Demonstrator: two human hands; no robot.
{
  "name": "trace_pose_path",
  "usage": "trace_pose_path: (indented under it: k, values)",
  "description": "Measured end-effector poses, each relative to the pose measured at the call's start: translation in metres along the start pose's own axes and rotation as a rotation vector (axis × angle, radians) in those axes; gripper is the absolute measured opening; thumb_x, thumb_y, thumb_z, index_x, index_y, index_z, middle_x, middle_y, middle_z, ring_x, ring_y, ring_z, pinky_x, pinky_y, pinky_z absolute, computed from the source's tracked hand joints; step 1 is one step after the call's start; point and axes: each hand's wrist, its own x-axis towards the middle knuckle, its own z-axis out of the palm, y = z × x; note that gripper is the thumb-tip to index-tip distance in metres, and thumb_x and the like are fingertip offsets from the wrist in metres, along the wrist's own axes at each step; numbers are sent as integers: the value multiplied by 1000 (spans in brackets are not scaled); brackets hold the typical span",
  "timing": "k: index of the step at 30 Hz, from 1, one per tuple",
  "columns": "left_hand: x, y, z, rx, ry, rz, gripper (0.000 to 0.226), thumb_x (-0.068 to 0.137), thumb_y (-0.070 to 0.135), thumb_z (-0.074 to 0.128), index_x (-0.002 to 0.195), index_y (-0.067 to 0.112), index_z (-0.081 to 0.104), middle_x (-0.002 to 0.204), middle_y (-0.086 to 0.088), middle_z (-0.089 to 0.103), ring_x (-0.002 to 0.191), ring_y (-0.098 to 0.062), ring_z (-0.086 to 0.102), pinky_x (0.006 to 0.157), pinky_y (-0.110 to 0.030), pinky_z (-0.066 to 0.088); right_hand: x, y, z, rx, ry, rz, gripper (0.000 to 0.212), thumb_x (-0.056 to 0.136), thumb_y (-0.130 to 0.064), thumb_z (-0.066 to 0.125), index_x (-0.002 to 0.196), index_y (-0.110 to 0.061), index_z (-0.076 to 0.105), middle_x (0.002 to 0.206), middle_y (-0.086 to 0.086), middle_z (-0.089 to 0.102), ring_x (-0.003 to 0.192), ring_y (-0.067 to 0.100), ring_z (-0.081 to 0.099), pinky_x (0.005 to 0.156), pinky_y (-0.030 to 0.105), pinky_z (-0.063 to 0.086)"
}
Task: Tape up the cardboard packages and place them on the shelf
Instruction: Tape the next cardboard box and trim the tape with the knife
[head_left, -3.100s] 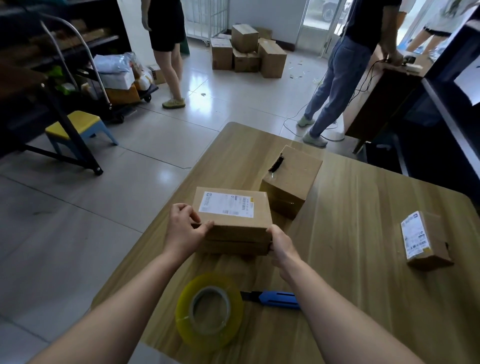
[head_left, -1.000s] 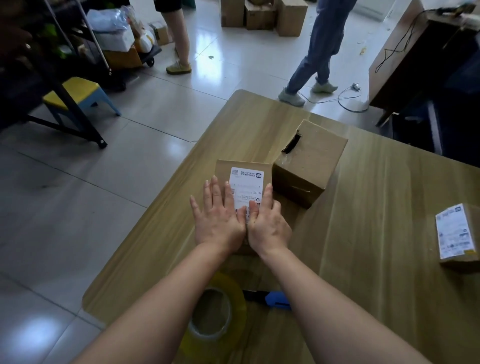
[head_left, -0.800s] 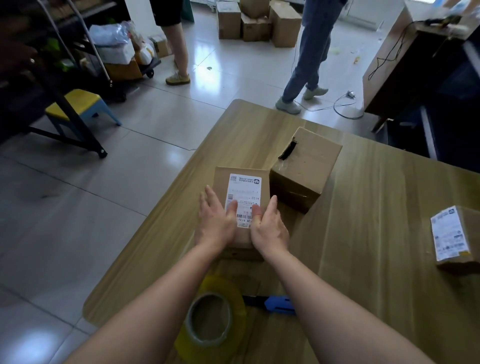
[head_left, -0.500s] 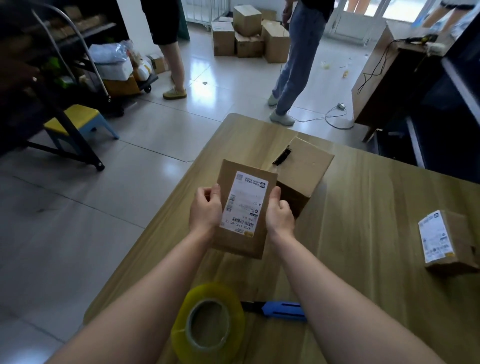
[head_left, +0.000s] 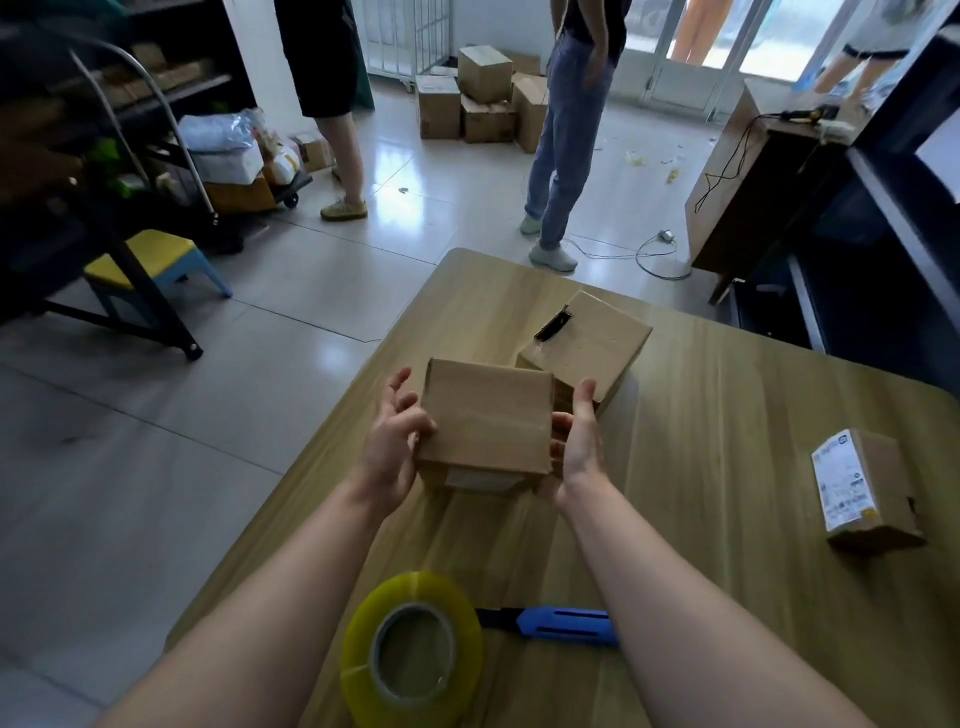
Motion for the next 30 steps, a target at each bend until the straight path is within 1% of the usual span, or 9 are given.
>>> trace_pose_path:
  k: [3, 6, 8, 12, 16, 18, 21, 25, 30]
  values:
    - [-6, -1, -1, -25, -144, -37, 74, 60, 8, 48, 131, 28, 51, 127, -2, 56, 107, -21, 51, 70, -30, 45, 1, 0, -2, -12, -41, -8, 126, 29, -104, 48, 125, -23, 60, 112, 12, 69, 101, 35, 67, 86, 58, 54]
    - [-9, 6, 6, -19, -40, -46, 24, 75, 32, 58, 97, 25, 56, 105, 1, 54, 100, -18, 46, 64, -30, 42, -3, -4, -3, -58, -54, -17, 107, 48, -99, 50, 122, -21, 62, 110, 11, 69, 100, 34, 67, 87, 58, 54]
    - [-7, 6, 9, 62, 35, -52, 24, 88, 43, 59, 80, 24, 47, 95, 3, 50, 93, -17, 43, 67, -32, 37, -3, -5, -8, -110, -36, -17, 82, 69, -88, 50, 111, -19, 64, 106, 10, 67, 100, 31, 63, 92, 54, 52]
    - [-5, -3, 7, 133, 111, -16, 21, 84, 12, 62, 72, 18, 47, 77, 0, 47, 76, -15, 40, 61, -32, 30, -4, -3, -11, -158, -49, 33, 65, 79, -74, 56, 106, -16, 61, 107, 11, 65, 102, 31, 61, 90, 46, 51]
    - [-12, -15, 6, 175, 82, -78, 40, 55, 7, 53, 95, 12, 57, 83, -1, 51, 75, -12, 45, 60, -24, 35, -2, 7, -15, -236, -16, 14, 35, 87, -39, 62, 113, -15, 60, 110, 11, 64, 100, 28, 61, 90, 45, 53]
    - [-11, -24, 3, 230, 77, -100, 40, 64, 9, 58, 104, 16, 59, 101, -4, 56, 88, -13, 52, 70, -24, 41, -2, 10, -17, -337, 1, -14, 18, 88, -27, 58, 103, -16, 59, 108, 10, 61, 98, 26, 58, 90, 42, 51]
    - [-3, -36, -2, 457, 104, -66, 39, 78, 28, 74, 114, 28, 59, 128, -6, 45, 113, -20, 51, 97, -35, 46, -3, 10, -18, -433, 13, -32, 5, 88, -13, 54, 86, -15, 58, 94, 6, 59, 82, 19, 52, 68, 33, 43]
    - [3, -41, 3, 782, 109, -31, 71, 81, 38, 73, 143, 31, 37, 123, -1, 31, 120, -23, 44, 107, -40, 40, 6, 12, -16, -492, 69, -49, 16, 93, -31, 56, 88, -15, 56, 102, 8, 61, 86, 22, 55, 69, 33, 42]
    - [18, -40, 12, 963, 32, -55, 94, 82, 42, 69, 153, 36, 8, 138, -7, 26, 131, -26, 34, 111, -40, 33, 31, 8, -11, -666, 166, -172, 40, 96, -46, 54, 108, -8, 55, 118, 9, 55, 99, 23, 50, 82, 33, 40]
